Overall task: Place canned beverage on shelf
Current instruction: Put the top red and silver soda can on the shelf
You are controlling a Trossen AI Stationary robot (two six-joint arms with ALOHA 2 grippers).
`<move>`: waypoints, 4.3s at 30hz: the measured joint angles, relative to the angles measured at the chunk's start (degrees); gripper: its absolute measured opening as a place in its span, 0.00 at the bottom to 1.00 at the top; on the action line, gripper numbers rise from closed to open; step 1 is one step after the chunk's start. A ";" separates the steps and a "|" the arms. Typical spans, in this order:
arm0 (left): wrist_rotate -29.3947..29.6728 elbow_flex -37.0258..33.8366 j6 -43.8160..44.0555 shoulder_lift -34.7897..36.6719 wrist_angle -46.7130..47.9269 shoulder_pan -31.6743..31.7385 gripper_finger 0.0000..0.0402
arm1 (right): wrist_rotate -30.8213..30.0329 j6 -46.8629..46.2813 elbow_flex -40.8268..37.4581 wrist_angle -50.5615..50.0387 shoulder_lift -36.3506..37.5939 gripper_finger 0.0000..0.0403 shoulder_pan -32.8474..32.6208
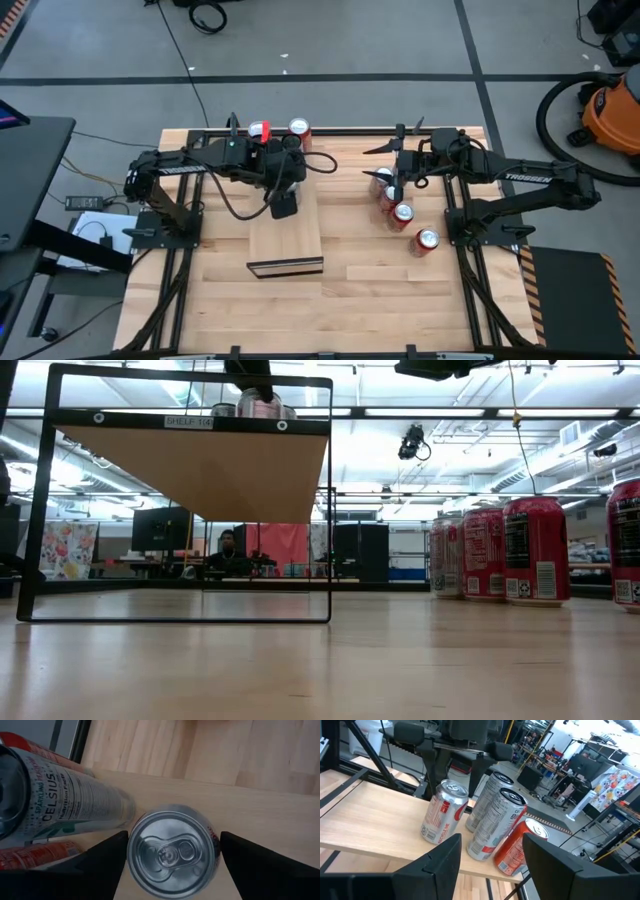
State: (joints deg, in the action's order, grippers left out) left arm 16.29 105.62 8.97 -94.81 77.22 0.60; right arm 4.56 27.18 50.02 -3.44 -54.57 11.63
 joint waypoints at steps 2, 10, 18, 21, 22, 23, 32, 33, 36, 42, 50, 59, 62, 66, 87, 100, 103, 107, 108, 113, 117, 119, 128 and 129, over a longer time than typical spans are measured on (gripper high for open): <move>0.00 0.00 0.59 -0.09 0.13 0.00 0.80 | 0.01 0.00 0.00 0.00 0.00 0.55 -0.02; 0.15 0.08 7.24 0.06 2.51 -0.02 0.76 | 0.02 0.00 0.00 0.00 0.00 0.55 -0.02; 0.66 0.11 15.67 0.13 3.85 -0.02 0.72 | 0.02 0.00 0.00 0.00 0.00 0.55 -0.01; 1.02 0.11 18.18 0.13 4.52 -0.02 0.72 | 0.02 0.00 0.00 0.00 0.00 0.55 0.00; 1.07 0.11 18.65 0.12 4.55 -0.02 0.72 | 0.02 -0.02 0.00 0.00 0.00 0.55 0.00; 1.19 0.11 19.07 0.11 4.54 -0.02 0.72 | 0.02 -0.02 0.00 0.00 0.00 0.55 -0.02; 2.90 -0.06 19.00 0.01 4.23 -0.07 0.77 | 0.02 -0.02 0.00 0.00 0.00 0.55 -0.01; 3.12 -0.10 18.54 -0.01 4.12 -0.07 0.79 | 0.02 -0.02 0.00 0.00 0.00 0.55 -0.02; 3.47 1.01 16.43 -0.19 4.58 -0.05 0.82 | 0.02 -0.02 0.00 -0.01 0.00 0.55 -0.01; 5.21 6.33 14.21 -0.09 5.11 -0.18 0.84 | 0.03 -0.02 0.00 -0.03 0.00 0.55 -0.02; 4.49 6.30 0.20 0.02 -0.20 -5.16 0.84 | 0.04 -0.02 0.00 -0.05 0.00 0.55 0.00; 5.26 3.43 -3.84 -2.27 -2.70 -4.42 0.77 | 0.12 -0.24 -0.01 0.33 -0.02 0.55 -0.02; 6.02 3.41 -7.65 -3.19 -2.41 -4.85 0.72 | 0.13 -0.24 -0.04 0.39 -0.11 0.55 -0.02; 6.43 3.37 -9.18 -3.79 -0.64 -4.98 0.65 | 0.13 -0.20 -0.04 0.27 -0.53 0.55 0.11; 8.23 3.45 -8.19 -4.74 6.20 -4.96 0.45 | 0.13 -0.17 -0.04 0.22 -0.59 0.55 0.14; 9.58 3.45 -9.85 -4.58 3.12 -5.43 0.45 | 0.13 -0.17 -0.04 0.13 -0.57 0.55 0.13; 9.53 3.45 -10.10 -4.37 2.79 -6.41 0.45 | 0.13 -0.17 -0.04 0.13 -0.57 0.55 0.14; 5.52 3.45 -10.07 -4.37 3.77 -8.18 0.45 | 0.11 -0.17 -0.04 0.08 -0.57 0.55 0.13; 4.14 3.45 -9.97 -4.37 3.66 -8.65 0.45 | 0.11 -0.17 -0.04 0.10 -0.57 0.55 0.12; 1.09 3.45 -9.79 -4.39 4.72 -10.48 0.45 | 0.11 -0.20 -0.04 0.08 -0.57 0.55 0.14; 1.12 3.50 -9.66 -4.84 7.88 -10.88 0.45 | 0.66 -0.20 -0.04 -0.02 -0.57 0.55 0.14; 1.49 3.48 -9.87 -5.29 9.49 -10.86 0.45 | 0.91 -0.20 -0.04 -0.05 -0.57 0.55 0.11; 5.37 3.45 -12.64 -6.61 12.93 -10.86 0.45 | 1.03 -0.20 0.00 -0.11 -0.55 0.55 0.11; 5.53 3.48 -12.64 -6.49 12.89 -10.86 0.45 | 1.05 -0.20 0.00 -0.13 -0.55 0.55 0.12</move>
State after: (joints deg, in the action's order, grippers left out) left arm 21.82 109.10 -3.66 -101.30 90.11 -10.26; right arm 5.61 26.98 50.02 -3.57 -55.11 11.75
